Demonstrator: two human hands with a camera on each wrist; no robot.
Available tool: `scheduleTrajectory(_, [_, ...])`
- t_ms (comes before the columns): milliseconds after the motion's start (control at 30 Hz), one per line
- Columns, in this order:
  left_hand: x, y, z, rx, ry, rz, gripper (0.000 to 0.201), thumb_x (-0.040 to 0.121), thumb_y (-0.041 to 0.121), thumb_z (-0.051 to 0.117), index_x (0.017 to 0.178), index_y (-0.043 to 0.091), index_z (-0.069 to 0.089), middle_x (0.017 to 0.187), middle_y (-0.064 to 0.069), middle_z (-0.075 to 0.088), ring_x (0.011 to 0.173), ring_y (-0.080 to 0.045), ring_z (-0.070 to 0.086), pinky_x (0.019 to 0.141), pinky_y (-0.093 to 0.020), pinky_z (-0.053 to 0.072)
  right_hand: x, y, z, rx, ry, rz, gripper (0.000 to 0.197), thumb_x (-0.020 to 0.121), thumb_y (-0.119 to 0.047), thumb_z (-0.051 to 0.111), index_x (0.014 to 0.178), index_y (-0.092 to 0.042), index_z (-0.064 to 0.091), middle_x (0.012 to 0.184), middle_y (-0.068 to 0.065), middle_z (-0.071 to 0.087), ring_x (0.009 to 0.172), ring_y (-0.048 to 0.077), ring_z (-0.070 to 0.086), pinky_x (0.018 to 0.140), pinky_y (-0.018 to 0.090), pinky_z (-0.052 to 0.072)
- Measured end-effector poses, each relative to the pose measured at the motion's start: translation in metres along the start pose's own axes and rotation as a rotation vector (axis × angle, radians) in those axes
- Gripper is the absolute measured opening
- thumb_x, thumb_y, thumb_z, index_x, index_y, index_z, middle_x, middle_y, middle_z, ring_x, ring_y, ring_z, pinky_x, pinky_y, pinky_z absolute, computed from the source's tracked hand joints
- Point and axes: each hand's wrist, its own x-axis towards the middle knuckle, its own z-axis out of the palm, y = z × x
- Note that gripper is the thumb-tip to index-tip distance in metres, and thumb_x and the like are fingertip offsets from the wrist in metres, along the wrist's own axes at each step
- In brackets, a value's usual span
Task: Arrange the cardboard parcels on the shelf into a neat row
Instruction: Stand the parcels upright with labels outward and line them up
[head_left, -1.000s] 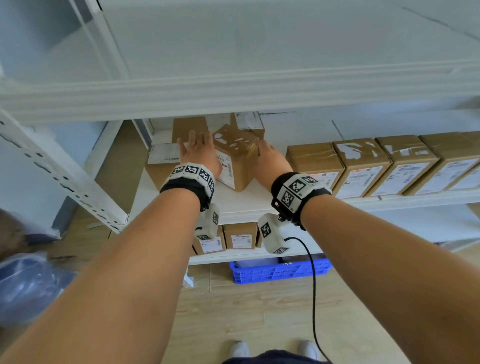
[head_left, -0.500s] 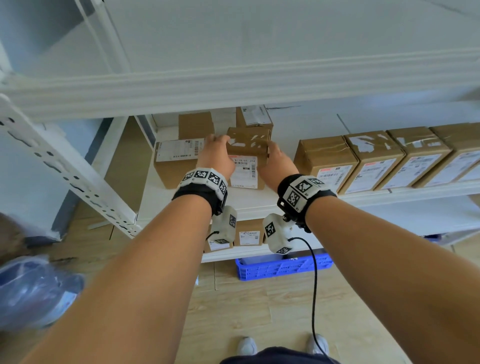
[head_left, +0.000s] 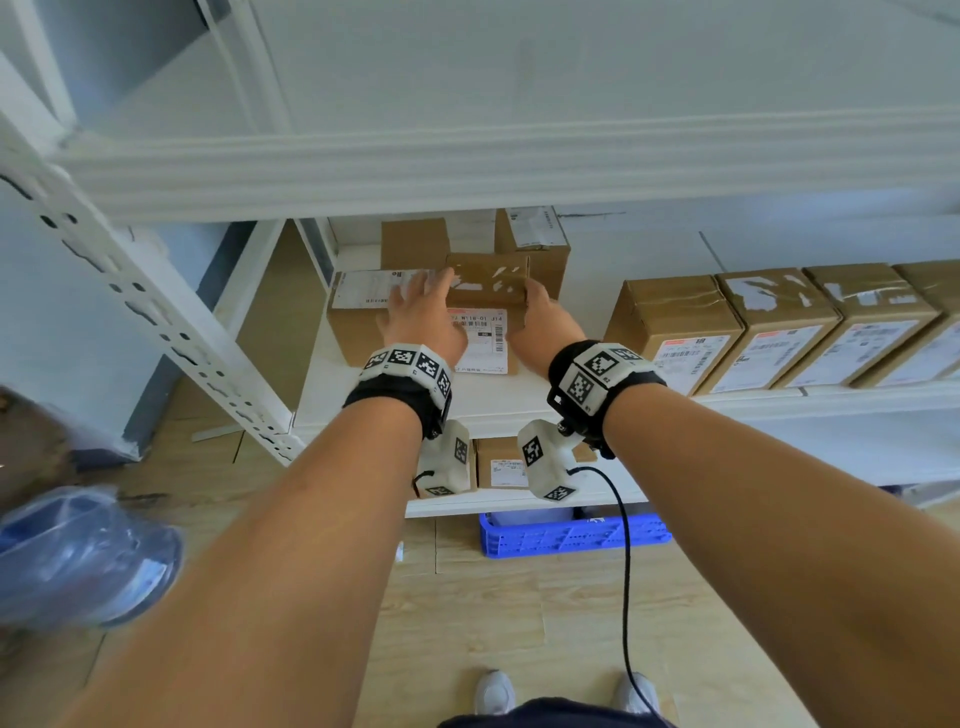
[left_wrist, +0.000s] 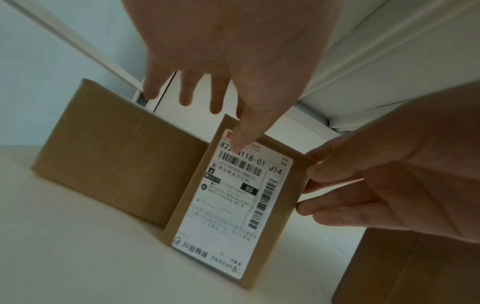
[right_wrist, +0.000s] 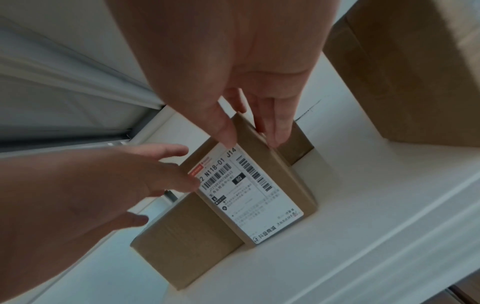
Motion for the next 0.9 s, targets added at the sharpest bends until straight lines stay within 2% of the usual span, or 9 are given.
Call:
scheduleTrajectory(67, [0.006, -0.012, 0.006, 0.0, -0.092, -0.063, 0.079, 0.088, 0.023, 0.059, 0.151, 0.037, 0.013, 0.159, -0.004, 0.018, 0.145, -0.039, 0.015, 0.114, -0.06, 0.019, 0.002, -0.004, 0.006, 0.011, -0.004, -0.002, 0.074, 0.087, -0.004, 0.05, 0.15, -0.018, 0.014, 0.132, 0.017, 0.051, 0.104, 0.029, 0.061, 0.066, 0.027, 0.05])
scheduleTrajectory(133, [0.013, -0.025, 0.012, 0.007, -0.12, -0.047, 0.083, 0.088, 0.03, 0.059, 0.151, 0.038, 0.005, 0.157, -0.007, 0.027, 0.143, -0.039, 0.023, 0.114, -0.059, 0.022, 0.005, -0.008, 0.01, 0.021, -0.013, -0.001, 0.076, 0.087, -0.003, 0.051, 0.15, -0.019, 0.012, 0.124, 0.018, 0.055, 0.094, 0.028, 0.062, 0.053, 0.023, 0.042])
scheduleTrajectory(233, [0.019, -0.038, 0.011, -0.025, -0.108, -0.018, 0.08, 0.089, 0.026, 0.056, 0.151, 0.035, 0.007, 0.153, -0.007, 0.035, 0.141, -0.039, 0.029, 0.114, -0.056, 0.027, 0.009, -0.015, 0.013, 0.04, -0.033, 0.004, 0.077, 0.087, -0.002, 0.049, 0.151, -0.018, 0.01, 0.11, 0.014, 0.054, 0.07, 0.016, 0.052, 0.047, 0.021, 0.034])
scheduleTrajectory(433, [0.032, -0.059, 0.0, -0.11, -0.079, 0.012, 0.074, 0.088, 0.018, 0.058, 0.151, 0.03, 0.02, 0.148, -0.009, 0.042, 0.138, -0.041, 0.031, 0.113, -0.053, 0.029, 0.022, -0.03, 0.025, 0.046, -0.04, -0.016, 0.078, 0.086, 0.001, 0.049, 0.151, -0.02, 0.011, 0.128, 0.018, 0.053, 0.083, 0.02, 0.054, 0.049, 0.02, 0.035])
scheduleTrajectory(533, [0.034, -0.062, -0.001, -0.129, -0.052, -0.012, 0.065, 0.09, 0.016, 0.054, 0.147, 0.032, 0.026, 0.144, -0.01, 0.044, 0.135, -0.039, 0.036, 0.109, -0.054, 0.034, 0.025, -0.033, 0.025, 0.06, -0.035, -0.021, 0.074, 0.086, 0.003, 0.047, 0.149, -0.02, 0.016, 0.127, 0.016, 0.053, 0.088, 0.022, 0.058, 0.056, 0.024, 0.045])
scheduleTrajectory(600, [0.036, -0.059, -0.002, -0.149, -0.015, -0.023, 0.059, 0.09, 0.013, 0.053, 0.142, 0.033, 0.032, 0.143, -0.009, 0.043, 0.133, -0.035, 0.039, 0.107, -0.052, 0.038, 0.026, -0.033, 0.021, 0.073, -0.015, -0.016, 0.069, 0.087, 0.003, 0.045, 0.147, -0.02, 0.022, 0.129, 0.014, 0.053, 0.099, 0.026, 0.06, 0.073, 0.032, 0.052])
scheduleTrajectory(667, [0.038, -0.054, -0.003, -0.14, 0.04, -0.018, 0.055, 0.089, 0.009, 0.05, 0.139, 0.028, 0.038, 0.146, -0.007, 0.04, 0.136, -0.032, 0.035, 0.109, -0.048, 0.037, 0.031, -0.03, 0.017, 0.059, 0.039, -0.016, 0.06, 0.089, -0.001, 0.045, 0.144, -0.019, 0.031, 0.132, 0.013, 0.051, 0.106, 0.026, 0.057, 0.082, 0.032, 0.049])
scheduleTrajectory(767, [0.04, -0.038, -0.009, -0.124, 0.154, 0.035, 0.042, 0.093, 0.008, 0.044, 0.134, 0.016, 0.045, 0.142, -0.006, 0.044, 0.134, -0.027, 0.037, 0.111, -0.042, 0.034, 0.045, -0.023, 0.01, -0.017, 0.114, 0.013, 0.051, 0.091, -0.004, 0.043, 0.141, -0.016, 0.037, 0.138, 0.014, 0.042, 0.11, 0.026, 0.053, 0.083, 0.029, 0.043])
scheduleTrajectory(900, [0.044, -0.01, -0.01, -0.1, 0.227, 0.079, 0.034, 0.098, 0.019, 0.04, 0.131, 0.013, 0.048, 0.138, -0.006, 0.049, 0.133, -0.025, 0.039, 0.113, -0.041, 0.031, 0.07, -0.011, 0.009, -0.196, 0.196, 0.042, 0.045, 0.09, -0.012, 0.041, 0.135, -0.01, 0.042, 0.139, 0.016, 0.041, 0.126, 0.033, 0.04, 0.099, 0.04, 0.041])
